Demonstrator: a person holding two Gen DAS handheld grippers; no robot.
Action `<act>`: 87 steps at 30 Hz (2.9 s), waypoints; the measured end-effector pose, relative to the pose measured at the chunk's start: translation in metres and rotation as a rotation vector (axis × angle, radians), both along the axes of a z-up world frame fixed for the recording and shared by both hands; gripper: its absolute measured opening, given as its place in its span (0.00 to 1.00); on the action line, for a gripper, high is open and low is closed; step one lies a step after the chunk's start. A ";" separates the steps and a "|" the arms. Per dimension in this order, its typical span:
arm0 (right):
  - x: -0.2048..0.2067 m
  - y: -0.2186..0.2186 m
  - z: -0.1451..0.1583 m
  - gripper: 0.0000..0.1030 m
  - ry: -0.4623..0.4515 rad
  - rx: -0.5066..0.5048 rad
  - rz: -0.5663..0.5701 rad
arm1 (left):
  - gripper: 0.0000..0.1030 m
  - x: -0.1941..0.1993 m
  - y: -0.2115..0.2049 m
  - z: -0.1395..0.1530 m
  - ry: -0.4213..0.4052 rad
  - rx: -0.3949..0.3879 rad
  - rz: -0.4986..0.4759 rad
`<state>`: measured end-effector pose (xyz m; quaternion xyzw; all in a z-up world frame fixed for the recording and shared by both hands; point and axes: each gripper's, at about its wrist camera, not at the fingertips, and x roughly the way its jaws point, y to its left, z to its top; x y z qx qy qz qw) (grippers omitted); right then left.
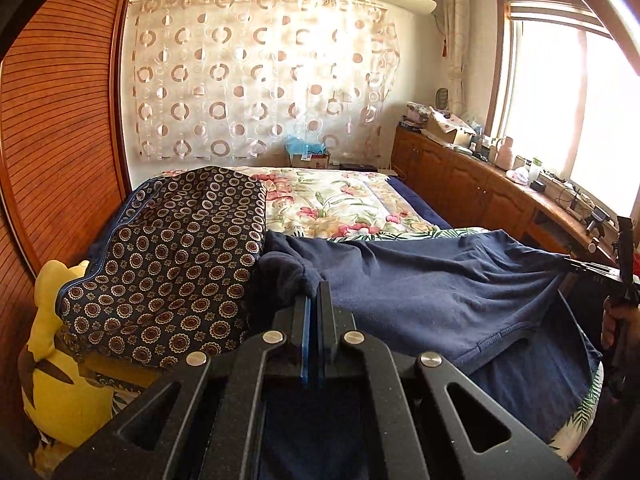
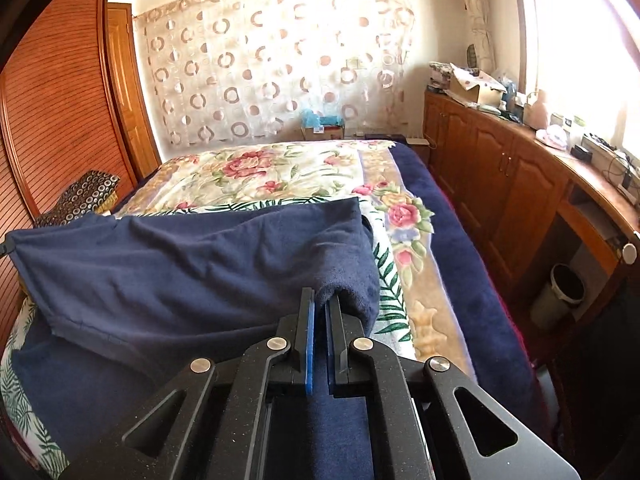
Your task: Fold small clothes
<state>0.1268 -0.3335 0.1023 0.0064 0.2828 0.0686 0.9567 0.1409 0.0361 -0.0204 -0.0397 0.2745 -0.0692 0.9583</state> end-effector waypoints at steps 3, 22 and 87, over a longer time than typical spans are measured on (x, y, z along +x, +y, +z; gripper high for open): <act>-0.009 0.000 0.005 0.03 -0.035 0.014 0.011 | 0.03 -0.004 0.000 0.004 -0.008 -0.011 -0.005; -0.135 -0.030 0.011 0.03 -0.078 0.016 0.104 | 0.03 -0.098 0.025 -0.012 0.035 -0.034 -0.036; -0.061 0.111 -0.129 0.60 0.126 -0.145 0.264 | 0.73 -0.109 0.041 -0.092 0.243 0.017 0.057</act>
